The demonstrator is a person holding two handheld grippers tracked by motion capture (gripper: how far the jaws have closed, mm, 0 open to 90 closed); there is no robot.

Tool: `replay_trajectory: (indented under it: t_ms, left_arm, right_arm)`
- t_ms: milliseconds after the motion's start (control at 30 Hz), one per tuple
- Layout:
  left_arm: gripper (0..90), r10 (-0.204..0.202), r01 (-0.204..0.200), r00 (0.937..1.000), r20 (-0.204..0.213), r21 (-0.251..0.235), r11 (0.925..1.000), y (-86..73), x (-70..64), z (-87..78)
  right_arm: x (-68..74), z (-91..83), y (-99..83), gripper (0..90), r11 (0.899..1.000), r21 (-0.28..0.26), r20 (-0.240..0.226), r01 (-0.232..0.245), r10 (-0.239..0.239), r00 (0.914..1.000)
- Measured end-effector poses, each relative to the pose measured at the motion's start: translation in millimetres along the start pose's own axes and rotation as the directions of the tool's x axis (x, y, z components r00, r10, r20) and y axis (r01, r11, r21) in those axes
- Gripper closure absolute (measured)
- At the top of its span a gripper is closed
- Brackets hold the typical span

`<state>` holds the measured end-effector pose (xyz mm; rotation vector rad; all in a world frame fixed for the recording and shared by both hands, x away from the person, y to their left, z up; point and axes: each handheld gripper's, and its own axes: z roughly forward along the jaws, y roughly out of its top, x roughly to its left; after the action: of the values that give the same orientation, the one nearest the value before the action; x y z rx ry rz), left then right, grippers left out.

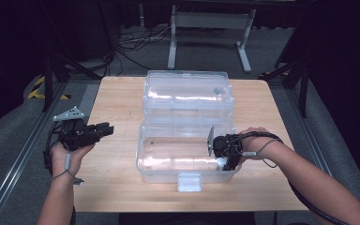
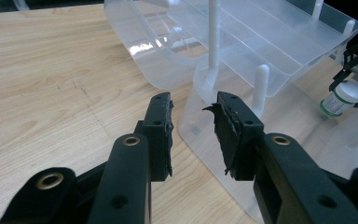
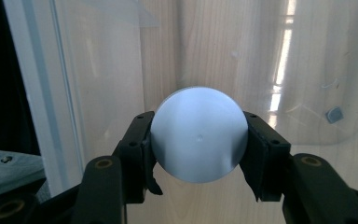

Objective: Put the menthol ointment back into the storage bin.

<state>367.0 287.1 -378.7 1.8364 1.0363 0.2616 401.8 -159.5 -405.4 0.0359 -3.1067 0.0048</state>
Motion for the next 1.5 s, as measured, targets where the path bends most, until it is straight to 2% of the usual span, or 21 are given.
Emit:
replay_trajectory:
  t_ms: [633, 667, 800, 900, 1067, 1233, 1400, 1433, 1500]
  left_arm:
    - [66.5, -0.005, 0.005, 1.0, 0.002, 0.002, 1.0, -0.9, 1.9, 0.7]
    - [66.5, -0.006, 0.006, 1.0, 0.002, 0.002, 1.0, -1.1, 2.0, 0.8]
    - [66.5, -0.006, 0.006, 1.0, 0.003, 0.003, 1.0, -1.2, 2.1, 0.8]
    - [66.5, -0.006, 0.006, 1.0, 0.003, 0.003, 1.0, -1.0, 2.1, 0.7]
    - [66.5, -0.006, 0.006, 1.0, 0.004, 0.003, 1.0, -0.6, 2.0, 1.2]
    - [66.5, -0.004, 0.004, 1.0, 0.006, 0.005, 1.0, -0.2, 1.9, 2.1]
    - [66.4, -0.001, 0.001, 0.9999, 0.012, 0.005, 1.0, 0.9, 1.4, 2.8]
    - [66.4, 0.001, -0.001, 0.9999, 0.013, 0.006, 1.0, 1.8, 0.5, 3.5]
    - [66.2, 0.005, -0.005, 0.9999, 0.016, 0.006, 1.0, 2.4, 0.0, 4.2]
  right_arm:
    - [-2.7, 7.7, -0.9, 50.3, 1.0, 0.027, -0.015, 0.004, -0.004, 0.9999]
    - [-2.8, 8.8, -1.5, 50.3, 1.0, 0.016, -0.028, -0.008, 0.009, 0.9996]
    - [-4.0, 8.8, -2.4, 50.3, 0.999, 0.036, -0.042, -0.02, 0.021, 0.9989]
    - [-5.7, 10.3, -3.6, 50.2, 0.999, 0.028, -0.062, -0.026, 0.028, 0.9977]
    - [-5.9, 9.8, -3.6, 49.9, 0.999, 0.036, -0.062, -0.022, 0.024, 0.9978]
    - [-6.4, 8.4, -5.3, 44.6, 0.999, 0.019, -0.057, -0.031, 0.032, 0.9979]
    - [-3.9, 4.5, -6.4, 44.2, 0.999, -0.006, -0.058, -0.033, 0.033, 0.9978]
    - [-2.5, 0.6, -7.0, 44.5, 0.999, -0.031, -0.044, -0.026, 0.025, 0.9987]
    - [-0.9, -3.4, -8.0, 44.4, 0.999, -0.042, -0.037, -0.034, 0.032, 0.9988]
